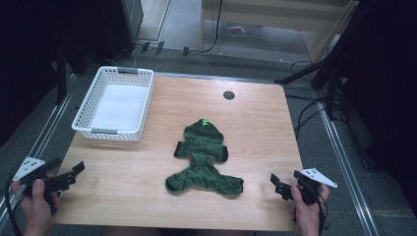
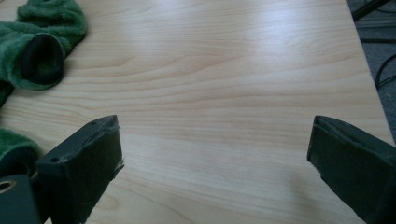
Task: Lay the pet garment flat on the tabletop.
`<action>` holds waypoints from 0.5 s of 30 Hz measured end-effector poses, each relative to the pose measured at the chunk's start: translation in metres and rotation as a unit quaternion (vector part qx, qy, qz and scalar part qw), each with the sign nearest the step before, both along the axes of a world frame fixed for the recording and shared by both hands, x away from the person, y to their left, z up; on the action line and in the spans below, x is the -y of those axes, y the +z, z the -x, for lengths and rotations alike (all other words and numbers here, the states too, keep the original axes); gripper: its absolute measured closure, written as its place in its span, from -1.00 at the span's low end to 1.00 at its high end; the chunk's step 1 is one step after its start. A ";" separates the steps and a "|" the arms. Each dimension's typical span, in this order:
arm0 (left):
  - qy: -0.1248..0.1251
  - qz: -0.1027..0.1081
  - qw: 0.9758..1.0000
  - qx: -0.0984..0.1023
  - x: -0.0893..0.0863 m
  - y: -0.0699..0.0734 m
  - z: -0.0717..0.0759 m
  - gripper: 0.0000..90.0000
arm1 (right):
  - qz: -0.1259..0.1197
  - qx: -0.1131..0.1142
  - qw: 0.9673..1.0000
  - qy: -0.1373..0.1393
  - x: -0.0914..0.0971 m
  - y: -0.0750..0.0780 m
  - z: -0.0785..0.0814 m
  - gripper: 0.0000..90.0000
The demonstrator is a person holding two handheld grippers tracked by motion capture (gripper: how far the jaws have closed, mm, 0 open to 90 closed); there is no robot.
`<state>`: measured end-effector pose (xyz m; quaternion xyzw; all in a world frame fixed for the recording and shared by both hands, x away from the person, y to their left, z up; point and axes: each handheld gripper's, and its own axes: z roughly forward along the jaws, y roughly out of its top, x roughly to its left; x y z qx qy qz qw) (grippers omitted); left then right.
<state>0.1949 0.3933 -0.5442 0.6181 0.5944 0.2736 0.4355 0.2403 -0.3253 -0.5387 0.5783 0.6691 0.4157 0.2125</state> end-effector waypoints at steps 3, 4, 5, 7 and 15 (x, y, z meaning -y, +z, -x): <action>0.004 -0.004 1.000 -0.002 -0.003 -0.001 0.000 -0.79 | -0.004 0.000 1.000 -0.002 0.007 -0.003 0.002 -0.93; 0.005 -0.004 1.000 -0.003 -0.003 -0.001 0.000 -0.79 | -0.007 0.001 1.000 -0.003 0.010 -0.004 0.004 -0.93; 0.006 -0.002 1.000 -0.002 -0.004 -0.001 0.000 -0.79 | -0.008 0.000 1.000 -0.004 0.011 -0.004 0.005 -0.93; 0.007 -0.002 1.000 -0.003 -0.005 -0.002 0.000 -0.79 | -0.010 0.000 1.000 -0.005 0.012 -0.005 0.005 -0.93; 0.008 -0.010 1.000 -0.004 0.000 -0.007 -0.001 -0.79 | -0.035 0.007 0.999 -0.008 0.015 -0.009 0.007 -0.93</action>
